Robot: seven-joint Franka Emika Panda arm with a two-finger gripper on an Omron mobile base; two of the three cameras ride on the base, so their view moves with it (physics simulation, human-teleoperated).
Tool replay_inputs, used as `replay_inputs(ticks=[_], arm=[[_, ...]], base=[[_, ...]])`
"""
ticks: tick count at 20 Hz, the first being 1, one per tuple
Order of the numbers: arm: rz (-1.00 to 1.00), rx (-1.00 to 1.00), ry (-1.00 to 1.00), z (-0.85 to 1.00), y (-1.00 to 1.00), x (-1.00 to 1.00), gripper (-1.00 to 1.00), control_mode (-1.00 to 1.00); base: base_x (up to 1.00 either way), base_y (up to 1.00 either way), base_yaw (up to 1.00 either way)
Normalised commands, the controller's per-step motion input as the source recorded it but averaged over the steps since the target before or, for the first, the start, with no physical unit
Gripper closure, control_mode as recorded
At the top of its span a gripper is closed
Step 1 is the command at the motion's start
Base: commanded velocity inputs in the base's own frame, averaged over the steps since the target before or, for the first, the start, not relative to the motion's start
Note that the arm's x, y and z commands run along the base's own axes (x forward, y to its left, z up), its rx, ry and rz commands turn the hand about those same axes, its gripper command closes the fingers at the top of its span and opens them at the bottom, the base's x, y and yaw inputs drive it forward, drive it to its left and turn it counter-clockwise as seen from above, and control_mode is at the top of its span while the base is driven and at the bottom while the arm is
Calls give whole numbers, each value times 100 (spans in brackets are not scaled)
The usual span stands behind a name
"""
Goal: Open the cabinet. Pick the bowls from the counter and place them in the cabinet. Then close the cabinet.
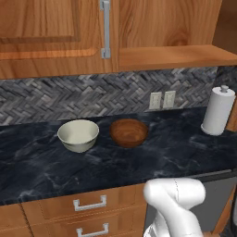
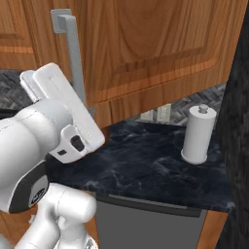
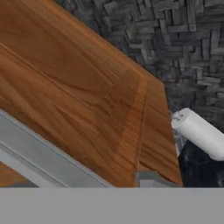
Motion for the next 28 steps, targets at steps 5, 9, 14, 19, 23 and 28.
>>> replay_inputs(ticks=[5, 9, 14, 19, 23, 28], arm=[[-23, -18, -35, 0, 100, -100, -100, -100], [-24, -23, -29, 1, 100, -67, -100, -100], [-26, -9, 5, -9, 89, 29, -100, -100], [-29, -4, 8, -14, 4, 97, -100, -100], [-27, -5, 13, -19, -15, 98, -100, -100], [-28, 0, 10, -6, -62, 42, -100, -100]], base=[[0, 0, 0], [0, 0, 0], [0, 0, 0], [0, 0, 0], [0, 0, 0], [0, 0, 0]])
